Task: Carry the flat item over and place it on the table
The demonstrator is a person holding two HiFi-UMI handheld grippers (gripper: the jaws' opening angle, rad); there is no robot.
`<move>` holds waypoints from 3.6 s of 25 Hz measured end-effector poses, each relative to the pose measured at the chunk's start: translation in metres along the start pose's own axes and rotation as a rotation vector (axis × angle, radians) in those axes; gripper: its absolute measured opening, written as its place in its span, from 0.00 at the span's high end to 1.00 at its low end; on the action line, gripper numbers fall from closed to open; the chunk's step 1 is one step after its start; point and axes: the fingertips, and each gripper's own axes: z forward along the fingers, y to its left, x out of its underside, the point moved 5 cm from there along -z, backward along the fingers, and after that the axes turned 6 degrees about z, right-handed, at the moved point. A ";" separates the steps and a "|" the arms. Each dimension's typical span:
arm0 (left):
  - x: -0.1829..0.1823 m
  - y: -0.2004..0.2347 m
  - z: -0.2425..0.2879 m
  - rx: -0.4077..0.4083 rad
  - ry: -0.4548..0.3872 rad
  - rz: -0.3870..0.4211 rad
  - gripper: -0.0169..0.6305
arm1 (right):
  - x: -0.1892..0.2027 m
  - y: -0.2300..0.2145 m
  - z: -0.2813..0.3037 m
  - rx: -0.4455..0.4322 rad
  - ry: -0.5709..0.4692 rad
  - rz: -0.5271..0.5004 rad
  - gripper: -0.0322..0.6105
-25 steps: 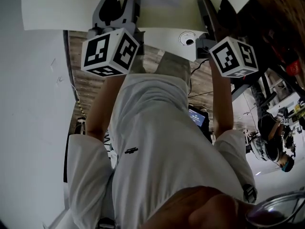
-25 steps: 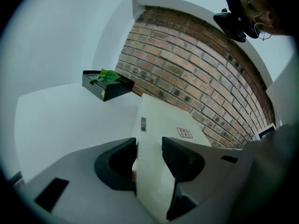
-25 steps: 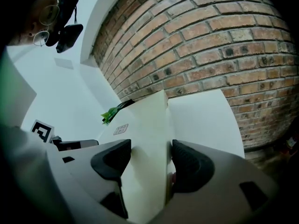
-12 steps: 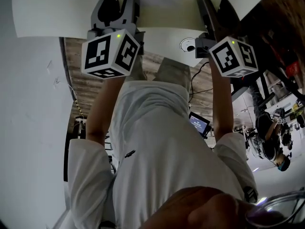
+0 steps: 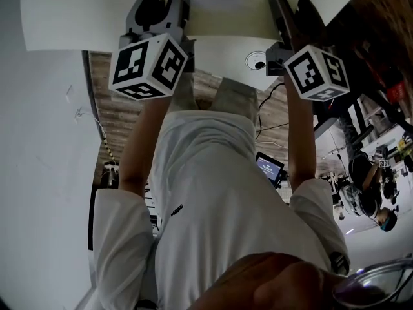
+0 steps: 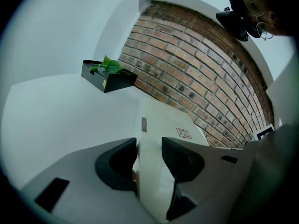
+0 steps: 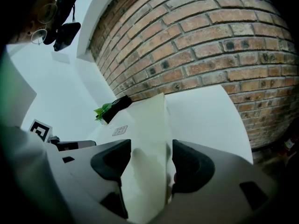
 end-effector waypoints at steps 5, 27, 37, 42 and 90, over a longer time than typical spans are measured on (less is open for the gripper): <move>0.000 -0.004 -0.012 0.006 -0.009 0.076 0.75 | -0.009 0.010 -0.011 0.012 -0.044 -0.059 0.48; -0.030 -0.081 -0.085 0.074 -0.024 0.171 0.91 | -0.040 0.031 -0.106 -0.013 -0.120 -0.001 0.89; -0.050 -0.125 -0.120 0.155 -0.039 0.211 0.91 | -0.058 0.049 -0.156 -0.054 -0.154 0.006 0.90; -0.066 -0.137 -0.148 0.192 -0.044 0.239 0.91 | -0.065 0.075 -0.186 -0.069 -0.182 -0.031 0.90; -0.053 -0.195 -0.299 0.641 -0.005 0.446 0.91 | 0.022 0.206 -0.319 -0.194 -0.200 -0.070 0.90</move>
